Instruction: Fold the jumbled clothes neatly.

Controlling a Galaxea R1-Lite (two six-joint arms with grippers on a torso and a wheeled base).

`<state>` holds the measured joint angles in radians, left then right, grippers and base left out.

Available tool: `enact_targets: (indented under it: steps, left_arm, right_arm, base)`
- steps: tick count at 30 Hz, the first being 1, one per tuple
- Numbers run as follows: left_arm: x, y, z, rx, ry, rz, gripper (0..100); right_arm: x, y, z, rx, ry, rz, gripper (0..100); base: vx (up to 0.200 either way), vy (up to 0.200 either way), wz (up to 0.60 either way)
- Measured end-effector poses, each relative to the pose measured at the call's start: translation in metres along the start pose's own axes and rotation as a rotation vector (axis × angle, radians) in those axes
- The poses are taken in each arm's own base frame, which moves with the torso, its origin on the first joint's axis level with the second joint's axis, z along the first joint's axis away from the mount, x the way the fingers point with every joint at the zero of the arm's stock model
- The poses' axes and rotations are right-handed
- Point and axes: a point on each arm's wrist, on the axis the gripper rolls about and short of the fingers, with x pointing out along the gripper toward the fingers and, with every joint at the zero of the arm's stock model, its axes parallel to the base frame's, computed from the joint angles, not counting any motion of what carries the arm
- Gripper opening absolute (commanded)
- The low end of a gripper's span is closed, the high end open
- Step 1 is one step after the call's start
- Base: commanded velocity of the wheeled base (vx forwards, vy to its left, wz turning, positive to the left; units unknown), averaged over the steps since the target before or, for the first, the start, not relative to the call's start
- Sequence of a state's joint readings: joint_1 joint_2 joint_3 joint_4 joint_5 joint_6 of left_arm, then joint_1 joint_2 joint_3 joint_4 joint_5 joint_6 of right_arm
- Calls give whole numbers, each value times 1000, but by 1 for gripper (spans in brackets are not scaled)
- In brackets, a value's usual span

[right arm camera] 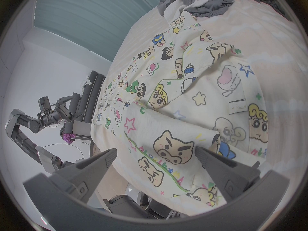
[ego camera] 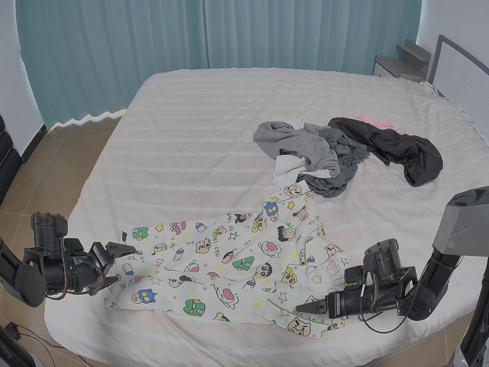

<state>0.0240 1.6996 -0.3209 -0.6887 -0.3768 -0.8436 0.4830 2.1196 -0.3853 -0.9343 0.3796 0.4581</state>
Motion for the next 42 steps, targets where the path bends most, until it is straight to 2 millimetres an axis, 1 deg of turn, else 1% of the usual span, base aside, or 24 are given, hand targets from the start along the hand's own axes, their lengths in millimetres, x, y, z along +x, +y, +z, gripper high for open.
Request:
enact_targets:
  steps: [4,10,13,19,23,27,31,36,42]
  left_arm:
    - [0,2,2,7,-13,2,100]
    - [-1,10,4,112,-22,30,100]
    - [-3,17,5,173,-24,53,100]
    - [-3,35,10,310,-10,103,100]
    - [7,46,18,379,-25,105,100]
    - [18,50,29,450,-101,70,100]
    - [32,56,35,491,-129,51,100]
    - [50,58,29,513,-79,39,100]
    - [55,62,24,531,-37,28,100]
  right_arm:
    - [5,-4,1,9,8,-8,100]
    - [9,-7,1,13,10,-14,100]
    - [7,-6,1,7,4,-11,100]
    - [-5,2,4,-11,-31,8,100]
    - [-11,6,6,-21,-49,17,100]
    - [-15,8,4,-29,-52,20,100]
    - [-16,11,1,-41,-44,25,100]
    - [-17,14,-8,-55,-15,27,100]
    - [-17,15,-11,-64,-4,26,100]
  base:
    - [0,0,0]
    - [0,0,0]
    - [0,0,0]
    - [0,0,0]
    - [0,0,0]
    - [0,0,0]
    - [0,0,0]
    - [0,0,0]
    - [0,0,0]
